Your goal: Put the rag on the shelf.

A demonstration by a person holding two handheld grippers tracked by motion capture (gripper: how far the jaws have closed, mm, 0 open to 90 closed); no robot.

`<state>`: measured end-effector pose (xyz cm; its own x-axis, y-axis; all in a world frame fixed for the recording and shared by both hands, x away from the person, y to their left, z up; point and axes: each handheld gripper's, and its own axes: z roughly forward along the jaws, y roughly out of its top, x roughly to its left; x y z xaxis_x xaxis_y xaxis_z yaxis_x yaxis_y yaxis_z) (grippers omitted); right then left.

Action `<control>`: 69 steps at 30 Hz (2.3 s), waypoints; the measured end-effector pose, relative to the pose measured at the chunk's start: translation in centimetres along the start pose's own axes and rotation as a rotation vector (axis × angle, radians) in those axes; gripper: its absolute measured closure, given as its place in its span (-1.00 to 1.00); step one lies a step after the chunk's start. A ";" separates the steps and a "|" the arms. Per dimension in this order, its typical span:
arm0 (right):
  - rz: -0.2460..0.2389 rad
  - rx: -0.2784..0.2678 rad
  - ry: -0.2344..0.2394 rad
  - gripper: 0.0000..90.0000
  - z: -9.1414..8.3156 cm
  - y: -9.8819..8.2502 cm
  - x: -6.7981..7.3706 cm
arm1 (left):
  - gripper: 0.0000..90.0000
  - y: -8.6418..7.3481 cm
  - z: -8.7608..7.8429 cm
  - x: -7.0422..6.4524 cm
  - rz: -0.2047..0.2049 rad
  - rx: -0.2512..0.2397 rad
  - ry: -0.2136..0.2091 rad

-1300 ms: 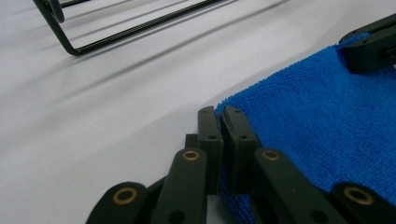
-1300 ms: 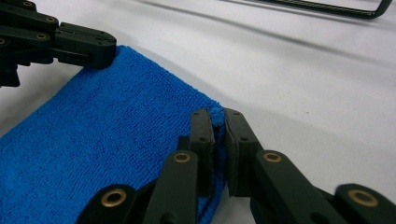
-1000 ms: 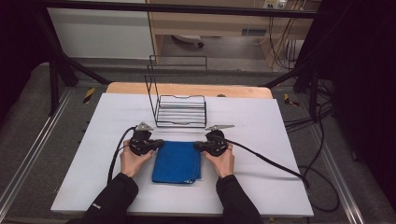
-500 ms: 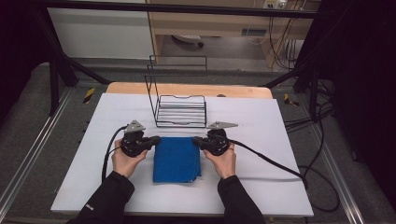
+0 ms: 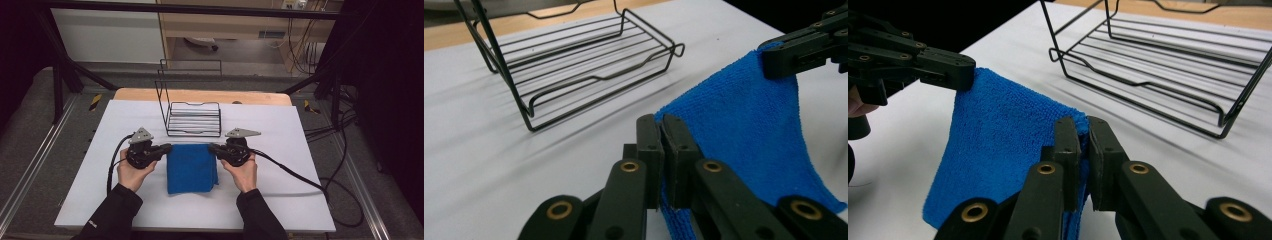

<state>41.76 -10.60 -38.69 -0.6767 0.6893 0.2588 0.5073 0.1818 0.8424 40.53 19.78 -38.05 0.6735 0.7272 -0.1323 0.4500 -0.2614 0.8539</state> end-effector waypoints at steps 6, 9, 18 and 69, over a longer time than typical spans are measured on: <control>-0.031 -0.028 -0.010 0.88 -1.1 0.6 0.4 | 0.93 0.6 -0.6 -0.8 0.012 -0.023 0.002; -0.041 -0.043 -0.009 0.88 -1.6 0.9 0.7 | 0.93 0.8 -0.9 -0.9 0.010 -0.038 0.000; -0.064 -0.083 -0.012 0.88 -2.7 1.6 1.1 | 0.93 1.6 -1.8 -1.5 0.014 -0.079 -0.008; -0.174 -0.357 -0.073 0.89 -7.2 8.6 3.6 | 0.93 8.9 -5.2 -2.2 0.047 -0.355 0.022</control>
<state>39.89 -11.59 -27.15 -0.6901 0.7199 0.0741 0.1623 0.0541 0.9853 40.05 19.18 -27.57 0.6741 0.7342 -0.0809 0.1840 -0.0608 0.9810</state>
